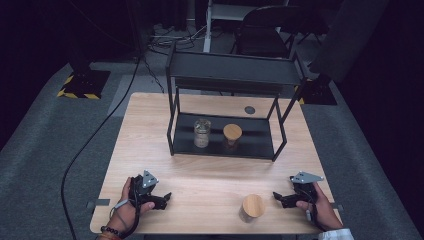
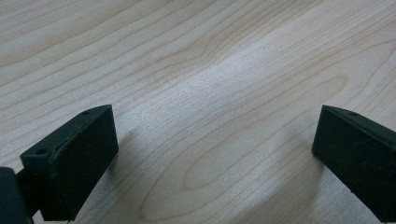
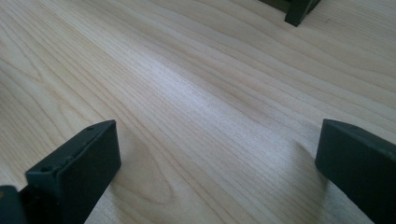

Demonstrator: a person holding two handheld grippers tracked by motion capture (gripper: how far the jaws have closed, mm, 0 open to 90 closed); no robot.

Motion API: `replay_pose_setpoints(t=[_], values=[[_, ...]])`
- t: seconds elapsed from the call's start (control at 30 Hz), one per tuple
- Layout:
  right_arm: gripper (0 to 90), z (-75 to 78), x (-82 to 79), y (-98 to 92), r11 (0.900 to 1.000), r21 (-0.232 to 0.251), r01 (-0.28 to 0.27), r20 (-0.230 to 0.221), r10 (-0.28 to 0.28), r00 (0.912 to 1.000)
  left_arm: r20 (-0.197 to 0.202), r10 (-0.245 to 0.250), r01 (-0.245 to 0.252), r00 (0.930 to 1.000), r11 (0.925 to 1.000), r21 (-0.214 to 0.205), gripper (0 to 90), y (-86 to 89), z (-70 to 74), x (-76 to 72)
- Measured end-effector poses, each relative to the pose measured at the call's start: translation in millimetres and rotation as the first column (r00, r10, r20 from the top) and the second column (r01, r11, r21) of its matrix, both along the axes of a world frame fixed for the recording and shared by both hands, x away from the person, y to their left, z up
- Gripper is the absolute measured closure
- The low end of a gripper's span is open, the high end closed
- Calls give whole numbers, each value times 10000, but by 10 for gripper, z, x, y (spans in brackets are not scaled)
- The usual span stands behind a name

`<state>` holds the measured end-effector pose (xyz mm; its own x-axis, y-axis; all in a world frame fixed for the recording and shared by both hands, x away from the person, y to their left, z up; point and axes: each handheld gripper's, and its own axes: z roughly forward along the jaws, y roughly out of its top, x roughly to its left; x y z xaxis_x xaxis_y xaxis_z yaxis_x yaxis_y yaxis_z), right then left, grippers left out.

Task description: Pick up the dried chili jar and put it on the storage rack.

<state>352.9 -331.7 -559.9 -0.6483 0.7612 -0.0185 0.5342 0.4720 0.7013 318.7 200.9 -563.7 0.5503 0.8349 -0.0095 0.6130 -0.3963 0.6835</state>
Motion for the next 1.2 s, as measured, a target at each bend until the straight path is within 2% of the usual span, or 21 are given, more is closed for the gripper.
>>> replay_pose_setpoints(t=[0.1, 0.17, 0.23, 0.4, 0.57, 0.7, 0.87, 1.2], values=[[7, 40, -17, 5, 9987, -483, -130, 69, 134, 9999, -7, 4, -4, 10000, 10000, -1, 0, 0, 0, 0], [23, 78, -31, 5, 9963, -824, -258, -67, 253, 9997, -4, -1, 1, 10000, 10000, -5, 0, 0, 0, 0], [22, 115, -51, 4, 9943, -1017, -322, 0, 324, 9995, -3, -1, 1, 10000, 10000, -6, 0, 0, 0, 0], [22, 214, -99, 9, 9933, -1054, -465, 203, 489, 9986, -10, 6, -6, 10000, 10000, 0, 0, 0, 0, -1], [22, 316, -177, 31, 9887, -1214, -884, 478, 948, 9943, -4, 0, 0, 10000, 10000, -4, 0, 0, 0, 0], [22, 387, -230, 56, 9870, -1096, -1173, 605, 1244, 9904, -12, 4, -4, 10000, 10000, -2, 0, 0, 0, 0], [22, 424, -279, 122, 9790, -1141, -1687, 488, 1751, 9833, 1, -3, 3, 10000, 10000, -5, 0, 0, 0, 1], [24, 482, -370, 236, 9627, -863, -2566, 360, 2604, 9648, -9, 5, -5, 10000, 10000, -7, 0, 0, 0, 0]])
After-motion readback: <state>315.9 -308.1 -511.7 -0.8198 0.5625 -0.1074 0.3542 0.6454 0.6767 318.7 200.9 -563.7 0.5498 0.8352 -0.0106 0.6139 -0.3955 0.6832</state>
